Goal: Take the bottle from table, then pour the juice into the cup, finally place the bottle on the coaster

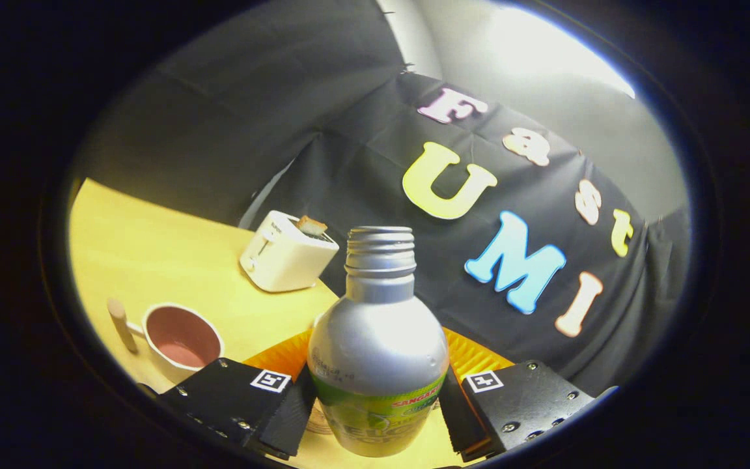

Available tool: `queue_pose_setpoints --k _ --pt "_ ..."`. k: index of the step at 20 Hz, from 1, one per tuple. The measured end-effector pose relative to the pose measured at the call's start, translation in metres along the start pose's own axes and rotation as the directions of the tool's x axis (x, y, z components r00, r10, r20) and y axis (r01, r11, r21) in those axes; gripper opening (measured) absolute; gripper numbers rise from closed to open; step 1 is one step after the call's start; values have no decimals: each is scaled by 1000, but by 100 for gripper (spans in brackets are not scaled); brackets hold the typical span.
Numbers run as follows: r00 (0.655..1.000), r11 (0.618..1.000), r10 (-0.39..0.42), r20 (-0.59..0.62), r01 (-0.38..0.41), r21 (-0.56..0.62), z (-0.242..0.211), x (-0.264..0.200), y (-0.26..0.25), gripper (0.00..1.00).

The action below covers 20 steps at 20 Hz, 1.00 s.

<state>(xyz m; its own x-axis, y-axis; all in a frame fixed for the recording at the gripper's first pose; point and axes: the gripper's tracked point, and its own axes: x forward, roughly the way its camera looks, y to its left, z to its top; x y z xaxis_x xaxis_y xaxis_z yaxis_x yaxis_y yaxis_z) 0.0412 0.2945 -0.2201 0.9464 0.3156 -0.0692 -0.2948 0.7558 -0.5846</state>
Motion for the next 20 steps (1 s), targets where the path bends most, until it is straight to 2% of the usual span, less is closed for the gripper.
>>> queue_pose_setpoints --k 3,6,8,11,13,20 --pt "999 993 1 37 -5 121 10 0 -10 83" --pt "996 965 -1 93 -24 260 22 -2 -18 83" --pt "993 931 -6 118 -37 363 30 -4 -23 82" --pt "992 865 -50 117 -16 502 30 0 -46 82" --pt "993 850 -68 97 7 527 27 3 -52 82" --pt "995 849 -65 70 18 529 19 19 -49 83"
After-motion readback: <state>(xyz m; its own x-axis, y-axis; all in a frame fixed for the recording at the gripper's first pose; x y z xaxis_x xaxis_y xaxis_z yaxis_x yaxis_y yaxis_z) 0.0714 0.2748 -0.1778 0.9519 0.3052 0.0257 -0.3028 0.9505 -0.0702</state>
